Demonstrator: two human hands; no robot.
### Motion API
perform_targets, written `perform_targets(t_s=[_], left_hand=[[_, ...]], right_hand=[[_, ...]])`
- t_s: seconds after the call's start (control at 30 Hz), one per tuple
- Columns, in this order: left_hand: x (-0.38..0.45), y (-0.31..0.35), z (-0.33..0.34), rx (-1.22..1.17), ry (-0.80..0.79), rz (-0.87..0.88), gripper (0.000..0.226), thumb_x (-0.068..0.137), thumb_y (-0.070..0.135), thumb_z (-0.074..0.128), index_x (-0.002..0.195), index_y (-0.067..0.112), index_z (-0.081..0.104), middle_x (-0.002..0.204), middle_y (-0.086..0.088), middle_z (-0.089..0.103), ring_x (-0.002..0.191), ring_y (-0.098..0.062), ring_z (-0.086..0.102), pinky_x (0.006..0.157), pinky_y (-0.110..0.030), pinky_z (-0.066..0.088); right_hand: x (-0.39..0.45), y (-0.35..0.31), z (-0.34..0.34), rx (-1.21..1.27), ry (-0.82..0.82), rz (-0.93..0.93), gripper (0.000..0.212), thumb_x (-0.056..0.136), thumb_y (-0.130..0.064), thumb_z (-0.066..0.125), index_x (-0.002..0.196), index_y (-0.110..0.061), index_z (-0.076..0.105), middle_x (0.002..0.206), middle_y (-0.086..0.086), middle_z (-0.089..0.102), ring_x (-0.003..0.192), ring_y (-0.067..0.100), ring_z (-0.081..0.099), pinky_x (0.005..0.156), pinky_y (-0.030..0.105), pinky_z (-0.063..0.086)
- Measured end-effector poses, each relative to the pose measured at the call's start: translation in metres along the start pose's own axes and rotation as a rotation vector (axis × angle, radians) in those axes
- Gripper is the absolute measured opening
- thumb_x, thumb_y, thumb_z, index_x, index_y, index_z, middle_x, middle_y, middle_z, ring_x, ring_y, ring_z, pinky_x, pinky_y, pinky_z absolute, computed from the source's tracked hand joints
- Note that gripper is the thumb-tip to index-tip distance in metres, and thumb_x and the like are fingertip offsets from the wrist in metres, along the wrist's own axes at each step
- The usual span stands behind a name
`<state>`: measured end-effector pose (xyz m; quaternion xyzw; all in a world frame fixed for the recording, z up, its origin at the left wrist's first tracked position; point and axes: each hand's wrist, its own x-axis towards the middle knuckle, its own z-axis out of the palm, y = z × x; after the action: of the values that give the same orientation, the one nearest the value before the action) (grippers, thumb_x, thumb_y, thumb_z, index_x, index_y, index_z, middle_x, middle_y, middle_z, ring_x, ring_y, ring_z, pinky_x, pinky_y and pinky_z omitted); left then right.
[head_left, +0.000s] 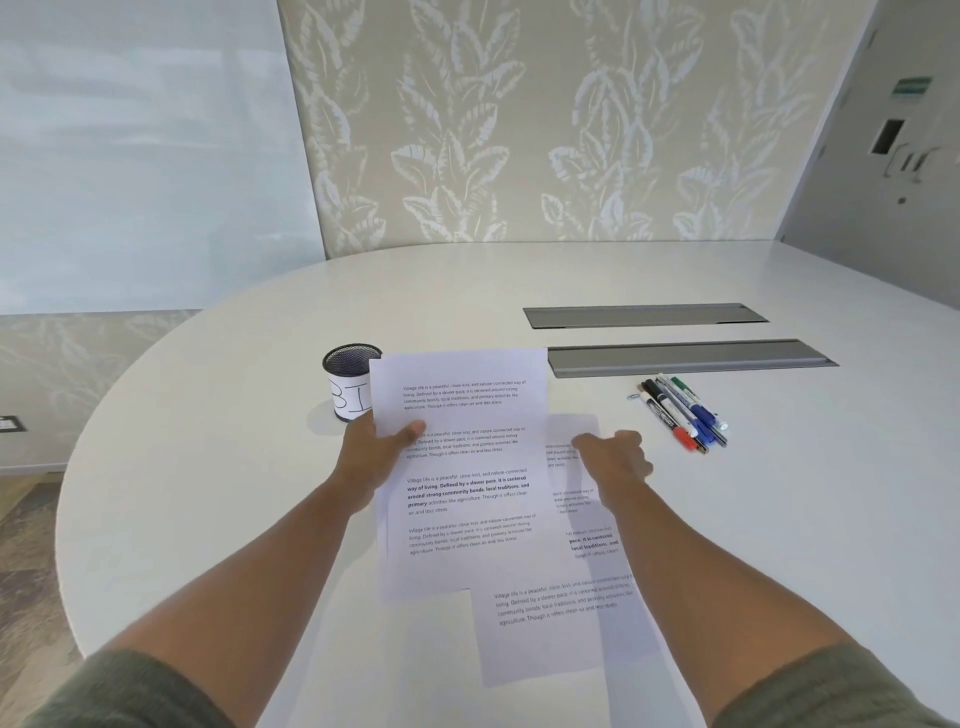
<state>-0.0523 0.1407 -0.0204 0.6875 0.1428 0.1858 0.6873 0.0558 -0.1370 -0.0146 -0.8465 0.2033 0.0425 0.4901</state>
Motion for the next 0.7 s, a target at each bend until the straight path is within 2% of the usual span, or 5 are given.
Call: perform_targets(t_s=[0.17, 0.27, 0.33, 0.53, 0.7], left_hand=[[0.001, -0.003, 0.001, -0.010, -0.005, -0.009, 0.029, 0.082, 0.014, 0.081, 0.109, 0.017, 0.071, 0.100, 0.003, 0.079, 0.089, -0.017, 0.076, 0.076, -0.034, 0.061], [0.004, -0.005, 0.000, 0.052, 0.079, -0.026, 0.021, 0.082, 0.015, 0.080, 0.101, 0.021, 0.071, 0.093, 0.005, 0.079, 0.084, -0.016, 0.076, 0.079, -0.037, 0.061], [0.008, -0.005, -0.003, 0.167, 0.156, -0.029, 0.025, 0.083, 0.016, 0.079, 0.106, 0.017, 0.070, 0.100, 0.000, 0.076, 0.090, -0.022, 0.073, 0.085, -0.041, 0.058], [0.013, -0.002, -0.016, 0.432, 0.257, -0.083, 0.031, 0.085, 0.022, 0.075, 0.114, 0.014, 0.068, 0.108, -0.006, 0.073, 0.097, -0.030, 0.069, 0.089, -0.045, 0.056], [0.012, -0.004, -0.016, 0.497, 0.258, -0.107, 0.032, 0.087, 0.021, 0.071, 0.118, 0.013, 0.066, 0.110, -0.007, 0.072, 0.099, -0.032, 0.067, 0.090, -0.045, 0.055]], right_hand=[[0.007, 0.007, -0.003, -0.014, -0.147, -0.081, 0.025, 0.074, -0.016, 0.066, 0.098, -0.012, 0.059, 0.079, 0.001, 0.055, 0.083, 0.026, 0.054, 0.090, 0.037, 0.046], [0.007, 0.008, -0.008, 0.072, -0.144, -0.156, 0.008, 0.078, -0.011, 0.063, 0.080, -0.018, 0.060, 0.080, -0.001, 0.063, 0.068, 0.017, 0.056, 0.058, 0.024, 0.042], [0.007, 0.007, -0.012, 0.134, -0.060, -0.211, 0.011, 0.081, -0.012, 0.058, 0.078, -0.022, 0.061, 0.082, -0.002, 0.067, 0.066, 0.012, 0.058, 0.052, 0.023, 0.041], [0.007, -0.007, -0.021, 0.274, 0.205, -0.277, 0.017, 0.090, -0.022, 0.050, 0.098, -0.023, 0.065, 0.089, -0.001, 0.067, 0.078, 0.021, 0.060, 0.059, 0.025, 0.041], [0.010, -0.024, -0.025, 0.633, 0.217, -0.194, 0.006, 0.090, -0.021, 0.061, 0.093, -0.018, 0.065, 0.094, 0.002, 0.071, 0.082, 0.021, 0.064, 0.078, 0.037, 0.054]])
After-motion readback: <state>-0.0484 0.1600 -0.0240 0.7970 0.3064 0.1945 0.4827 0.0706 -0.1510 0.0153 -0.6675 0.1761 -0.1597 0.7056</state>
